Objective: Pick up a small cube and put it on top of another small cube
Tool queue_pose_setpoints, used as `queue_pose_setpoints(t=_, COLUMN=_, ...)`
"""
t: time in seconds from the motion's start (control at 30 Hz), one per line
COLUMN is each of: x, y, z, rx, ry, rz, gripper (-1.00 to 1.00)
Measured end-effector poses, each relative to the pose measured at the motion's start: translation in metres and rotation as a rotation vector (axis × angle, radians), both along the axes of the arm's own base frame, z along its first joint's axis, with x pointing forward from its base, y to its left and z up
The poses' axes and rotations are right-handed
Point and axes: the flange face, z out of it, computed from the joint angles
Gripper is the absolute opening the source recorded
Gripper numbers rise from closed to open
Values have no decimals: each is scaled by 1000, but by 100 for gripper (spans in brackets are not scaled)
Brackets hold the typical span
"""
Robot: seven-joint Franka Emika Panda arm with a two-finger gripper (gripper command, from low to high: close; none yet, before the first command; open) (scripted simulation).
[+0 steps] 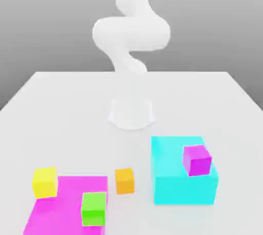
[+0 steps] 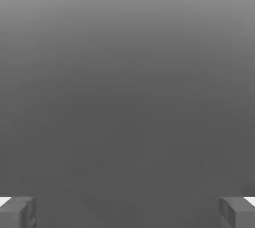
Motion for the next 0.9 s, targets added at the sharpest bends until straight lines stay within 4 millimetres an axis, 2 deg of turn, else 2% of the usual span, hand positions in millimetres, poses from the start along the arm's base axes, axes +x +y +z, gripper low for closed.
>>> queue_pose_setpoints(t=0.1, x=28, y=-2, z=-55, rx=80, ry=80, rz=-114, gripper=0)
queue_pose_setpoints(t=0.2, x=47, y=-4, z=-110, rx=152, ry=154, rz=-230, gripper=0)
queue_pose_setpoints(t=0.3, x=58, y=-7, z=-165, rx=217, ry=226, rz=-350, gripper=0)
queue_pose_setpoints(t=0.43, x=62, y=-12, z=-238, rx=295, ry=319, rz=-518, gripper=0)
queue_pose_setpoints(t=0.53, x=57, y=-15, z=-292, rx=346, ry=385, rz=-649, gripper=0)
queue_pose_setpoints(t=0.67, x=40, y=-18, z=-359, rx=403, ry=468, rz=-830, gripper=0)
queue_pose_setpoints(t=0.9, x=-14, y=-20, z=-462, rx=474, ry=600, rz=-1166, gripper=0)
